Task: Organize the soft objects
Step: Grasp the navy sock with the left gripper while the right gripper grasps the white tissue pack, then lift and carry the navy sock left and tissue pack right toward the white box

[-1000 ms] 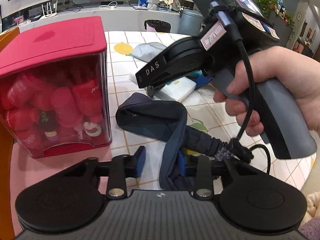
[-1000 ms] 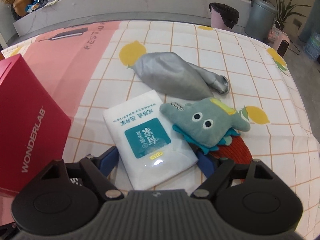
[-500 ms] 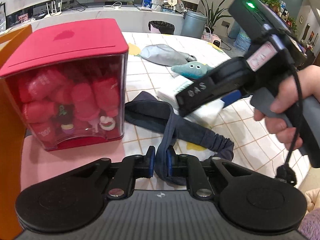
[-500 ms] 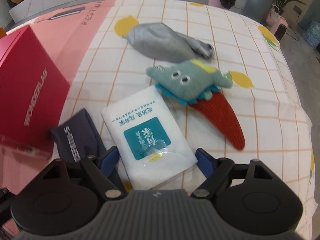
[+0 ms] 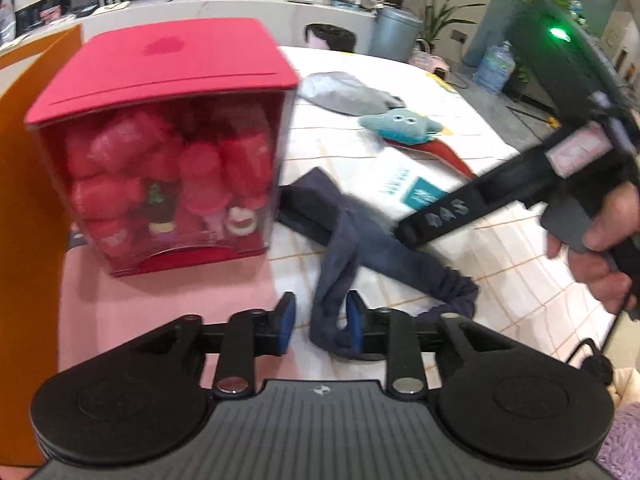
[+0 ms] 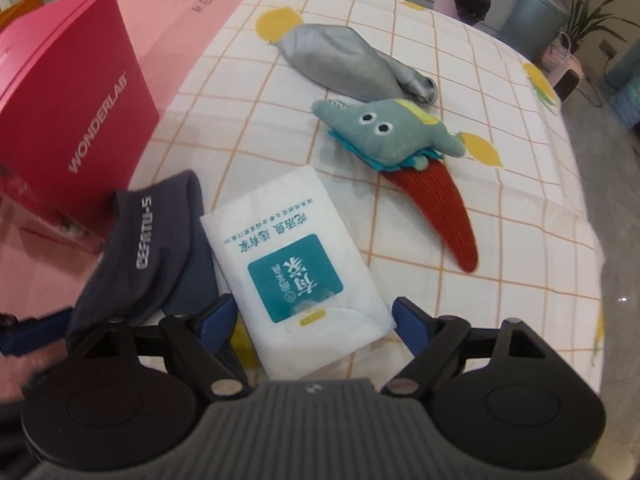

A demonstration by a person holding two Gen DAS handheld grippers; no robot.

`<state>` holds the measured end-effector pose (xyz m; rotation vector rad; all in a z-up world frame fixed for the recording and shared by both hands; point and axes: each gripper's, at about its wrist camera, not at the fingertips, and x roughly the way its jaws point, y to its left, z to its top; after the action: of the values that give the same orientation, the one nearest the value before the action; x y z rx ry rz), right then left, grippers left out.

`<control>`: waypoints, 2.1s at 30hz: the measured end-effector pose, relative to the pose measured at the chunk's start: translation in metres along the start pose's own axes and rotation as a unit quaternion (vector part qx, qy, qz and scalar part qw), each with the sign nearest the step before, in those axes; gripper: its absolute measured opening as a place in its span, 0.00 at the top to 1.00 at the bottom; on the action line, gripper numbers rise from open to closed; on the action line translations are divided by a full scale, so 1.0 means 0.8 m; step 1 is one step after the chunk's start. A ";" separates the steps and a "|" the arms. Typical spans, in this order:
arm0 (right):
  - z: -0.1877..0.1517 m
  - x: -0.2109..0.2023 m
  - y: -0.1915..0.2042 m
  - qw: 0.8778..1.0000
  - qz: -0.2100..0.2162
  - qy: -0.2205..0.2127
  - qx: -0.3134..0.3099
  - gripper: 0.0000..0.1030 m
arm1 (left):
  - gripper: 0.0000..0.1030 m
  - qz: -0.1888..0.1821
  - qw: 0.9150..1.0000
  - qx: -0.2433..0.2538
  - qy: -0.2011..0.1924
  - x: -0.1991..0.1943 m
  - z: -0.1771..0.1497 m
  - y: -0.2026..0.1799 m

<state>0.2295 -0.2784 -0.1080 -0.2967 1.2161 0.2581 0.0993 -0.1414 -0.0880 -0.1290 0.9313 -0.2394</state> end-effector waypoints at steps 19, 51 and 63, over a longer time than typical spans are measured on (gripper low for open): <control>0.025 0.021 -0.017 0.999 0.024 -0.005 0.032 0.09 | 0.33 -0.042 0.998 0.038 0.011 0.034 0.016 -0.058; -0.042 0.001 -0.109 0.993 -0.050 0.009 0.105 0.24 | 0.85 0.085 0.996 0.009 0.032 0.072 0.058 -0.102; -0.037 0.002 -0.111 0.992 -0.040 -0.006 0.117 0.26 | 0.92 0.042 0.998 -0.028 0.034 0.053 0.068 -0.078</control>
<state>0.2353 -0.3721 -0.1115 -0.1388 1.2068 0.0455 0.1582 -0.2123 -0.0751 -0.1349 1.0085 -0.1411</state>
